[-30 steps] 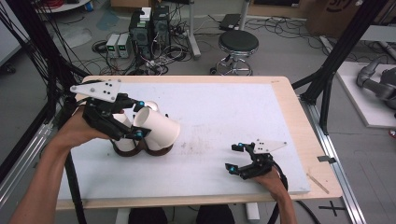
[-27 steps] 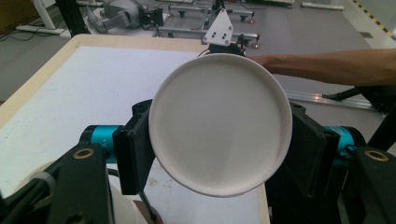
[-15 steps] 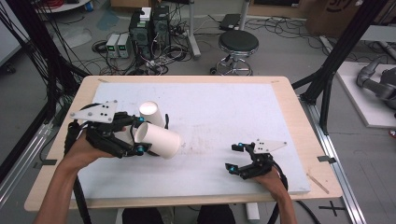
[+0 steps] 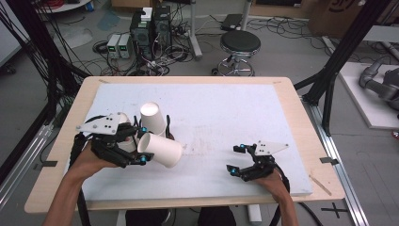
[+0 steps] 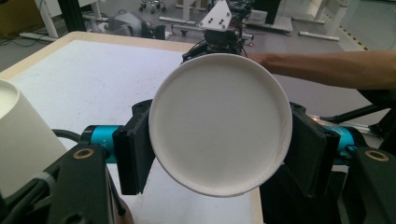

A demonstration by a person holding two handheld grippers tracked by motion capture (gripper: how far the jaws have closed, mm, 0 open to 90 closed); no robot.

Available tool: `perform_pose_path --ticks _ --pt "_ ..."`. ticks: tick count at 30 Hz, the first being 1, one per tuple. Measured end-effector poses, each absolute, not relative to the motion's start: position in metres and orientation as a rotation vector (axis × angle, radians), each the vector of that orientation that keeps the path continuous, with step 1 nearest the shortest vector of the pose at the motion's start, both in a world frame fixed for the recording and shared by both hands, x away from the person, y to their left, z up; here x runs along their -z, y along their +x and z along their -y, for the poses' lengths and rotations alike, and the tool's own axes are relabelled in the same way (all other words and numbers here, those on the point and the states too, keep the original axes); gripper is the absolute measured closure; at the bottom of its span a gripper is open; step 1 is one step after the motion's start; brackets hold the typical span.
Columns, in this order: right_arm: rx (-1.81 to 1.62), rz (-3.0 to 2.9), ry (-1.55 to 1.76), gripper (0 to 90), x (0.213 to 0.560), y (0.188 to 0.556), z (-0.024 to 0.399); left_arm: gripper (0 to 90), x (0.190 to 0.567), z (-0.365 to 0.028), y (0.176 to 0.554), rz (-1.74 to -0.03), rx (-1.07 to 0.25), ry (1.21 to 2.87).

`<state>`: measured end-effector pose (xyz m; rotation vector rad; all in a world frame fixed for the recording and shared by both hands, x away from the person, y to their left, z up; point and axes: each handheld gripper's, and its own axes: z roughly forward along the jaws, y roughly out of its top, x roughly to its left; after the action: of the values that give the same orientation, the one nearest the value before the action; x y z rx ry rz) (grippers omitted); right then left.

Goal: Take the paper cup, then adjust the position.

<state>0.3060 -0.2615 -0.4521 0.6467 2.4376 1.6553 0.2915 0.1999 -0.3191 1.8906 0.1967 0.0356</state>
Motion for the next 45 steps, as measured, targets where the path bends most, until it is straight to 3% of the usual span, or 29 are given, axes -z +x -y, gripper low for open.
perform_pose_path --ticks 45 --pt "-1.773 -2.337 0.650 17.4 0.442 0.304 0.265 32.7 0.341 -0.211 0.290 -0.236 -0.061 1.827"
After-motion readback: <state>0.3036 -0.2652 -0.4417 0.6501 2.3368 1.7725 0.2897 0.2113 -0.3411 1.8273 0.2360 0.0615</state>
